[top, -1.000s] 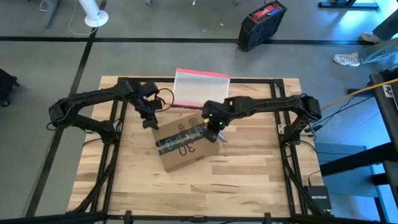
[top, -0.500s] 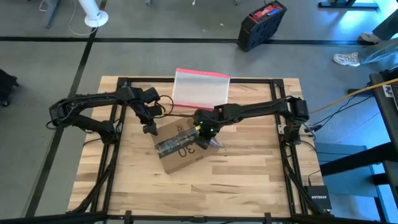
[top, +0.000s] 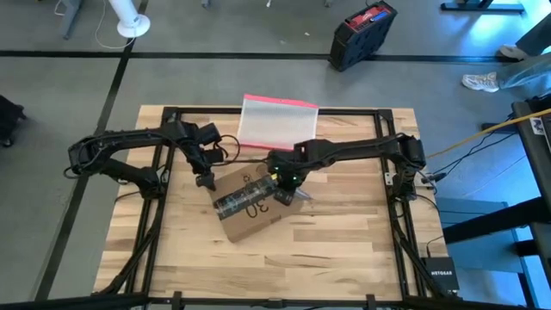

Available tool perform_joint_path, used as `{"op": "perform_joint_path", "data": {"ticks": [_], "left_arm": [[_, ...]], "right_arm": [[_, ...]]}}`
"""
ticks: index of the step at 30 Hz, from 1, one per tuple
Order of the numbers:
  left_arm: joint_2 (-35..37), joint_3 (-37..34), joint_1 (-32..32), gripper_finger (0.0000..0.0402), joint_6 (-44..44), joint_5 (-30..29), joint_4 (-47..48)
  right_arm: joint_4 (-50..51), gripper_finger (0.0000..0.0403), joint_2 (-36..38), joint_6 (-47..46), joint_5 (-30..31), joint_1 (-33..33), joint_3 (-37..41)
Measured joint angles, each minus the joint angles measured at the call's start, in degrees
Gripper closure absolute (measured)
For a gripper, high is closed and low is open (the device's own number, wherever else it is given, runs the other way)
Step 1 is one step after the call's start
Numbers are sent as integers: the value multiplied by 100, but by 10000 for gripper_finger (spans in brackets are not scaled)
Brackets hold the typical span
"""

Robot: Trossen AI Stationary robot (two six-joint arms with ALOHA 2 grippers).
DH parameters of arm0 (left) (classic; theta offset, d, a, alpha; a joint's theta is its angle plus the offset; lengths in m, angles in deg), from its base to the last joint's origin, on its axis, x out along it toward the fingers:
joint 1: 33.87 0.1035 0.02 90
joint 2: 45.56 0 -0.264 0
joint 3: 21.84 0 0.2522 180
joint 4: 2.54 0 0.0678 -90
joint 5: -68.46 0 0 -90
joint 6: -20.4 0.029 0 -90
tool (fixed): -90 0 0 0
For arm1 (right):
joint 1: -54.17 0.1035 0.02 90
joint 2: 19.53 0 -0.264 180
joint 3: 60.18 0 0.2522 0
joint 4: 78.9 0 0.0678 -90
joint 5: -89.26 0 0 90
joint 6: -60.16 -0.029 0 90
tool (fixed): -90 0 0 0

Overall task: Unpack boxes
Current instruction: Open the cardboard box using the gray cutter

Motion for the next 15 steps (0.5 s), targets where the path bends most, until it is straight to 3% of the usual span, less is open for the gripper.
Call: {"op": "perform_joint_path", "data": {"ticks": [5,15], "left_arm": [[0,0,10,167,80,-2,25],[0,0,10,167,278,445,35]], "right_arm": [[598,338,4,60,-194,322,-254],[235,338,16,-666,-449,921,169]]}}
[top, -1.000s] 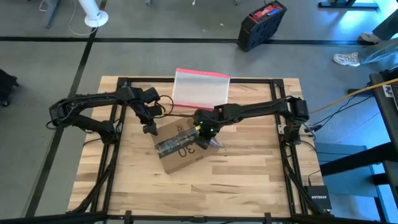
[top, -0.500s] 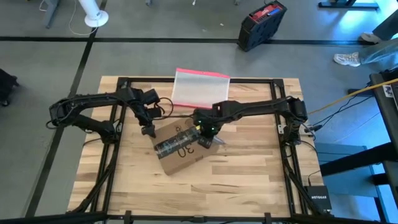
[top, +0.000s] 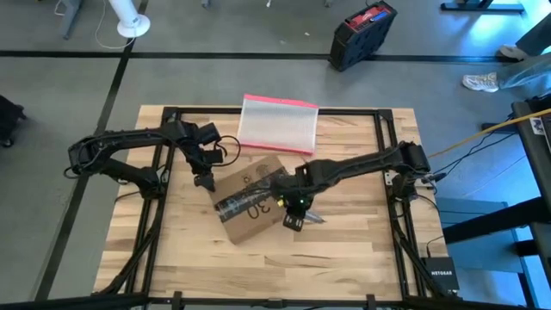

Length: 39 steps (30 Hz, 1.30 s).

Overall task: Unpack boxes
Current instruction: Open the cardboard box using the gray cutter

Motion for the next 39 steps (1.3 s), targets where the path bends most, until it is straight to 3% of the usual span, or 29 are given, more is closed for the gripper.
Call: {"op": "perform_joint_path", "data": {"ticks": [5,12,24,33,39], "left_arm": [[0,0,-13,167,0,182,-2],[0,0,-207,167,-118,449,5],[2,0,-1295,167,-517,1178,195],[2,0,-2192,167,-1799,1321,-1586],[-81,0,-2377,167,-2522,1303,-2605]], "right_arm": [[-542,338,2,-422,14,61,577],[-984,338,4,-598,498,-40,908],[-754,338,13,238,1434,-758,966],[-1494,338,8,1224,1146,-1800,969],[-1895,338,6,1292,1053,-2220,959]]}}
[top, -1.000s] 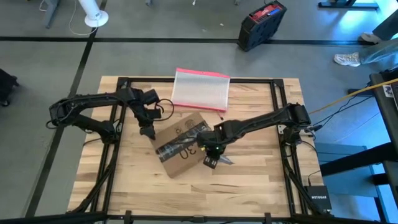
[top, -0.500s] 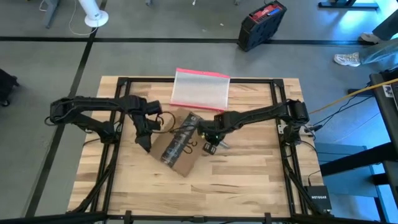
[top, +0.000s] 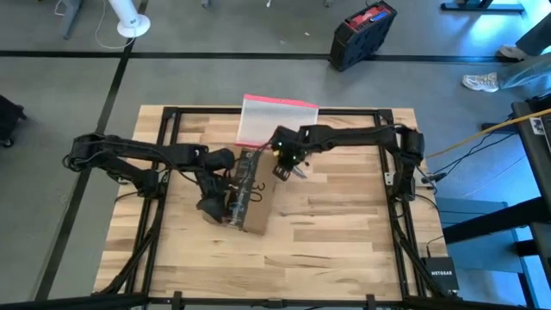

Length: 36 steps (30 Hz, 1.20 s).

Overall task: Unpack boxes
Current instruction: Open the cardboard box using the gray cutter

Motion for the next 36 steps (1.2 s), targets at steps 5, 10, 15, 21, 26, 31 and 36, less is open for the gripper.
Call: {"op": "perform_joint_path", "data": {"ticks": [5,10,15,21,26,31,36], "left_arm": [[385,0,88,167,110,-595,927],[985,0,163,167,168,-1113,2016],[1270,-83,50,167,115,-1320,2171],[1012,-603,-156,167,-376,-1151,1218],[704,-794,-318,167,-798,-798,154],[389,-796,-463,167,-1593,-633,-1705],[-115,-791,-639,167,-2384,-554,-3506]], "right_arm": [[661,338,-4,229,-27,19,-233],[1005,338,-4,328,-321,289,-346],[993,338,-4,172,-131,594,-346],[489,338,-4,53,-2,545,-260],[-87,338,-4,6,-232,300,18],[-797,338,-4,-30,-609,58,356],[-1413,338,-4,-46,-847,-219,433]]}}
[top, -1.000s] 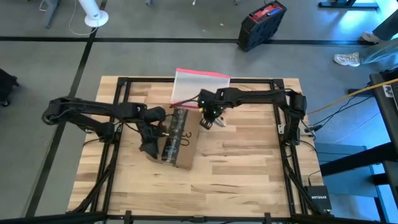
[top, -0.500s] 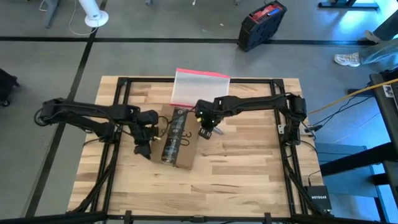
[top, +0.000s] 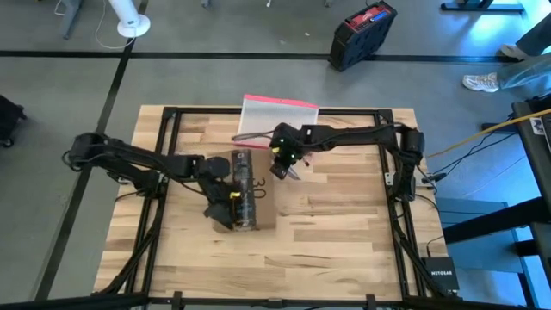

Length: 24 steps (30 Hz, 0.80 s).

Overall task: Unpack boxes
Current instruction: Open the cardboard box using the gray cutter

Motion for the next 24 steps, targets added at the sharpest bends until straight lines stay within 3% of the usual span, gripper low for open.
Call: {"op": "perform_joint_path", "data": {"ticks": [2,6,11,14,18,24], "left_arm": [[-230,4,-25,167,-179,37,-374],[-337,155,107,167,1,273,-154],[108,321,459,167,445,362,433],[454,374,843,167,879,309,1102],[832,384,1525,167,1661,-108,2180],[917,387,2656,167,2570,-273,2838]], "right_arm": [[-234,338,0,12,-84,-96,-12],[229,338,46,121,-252,-235,-283],[734,338,479,470,-830,-15,-540],[794,338,752,530,-1316,302,-540],[791,338,887,547,-1511,920,-542],[522,338,827,733,-977,1974,-408]]}}
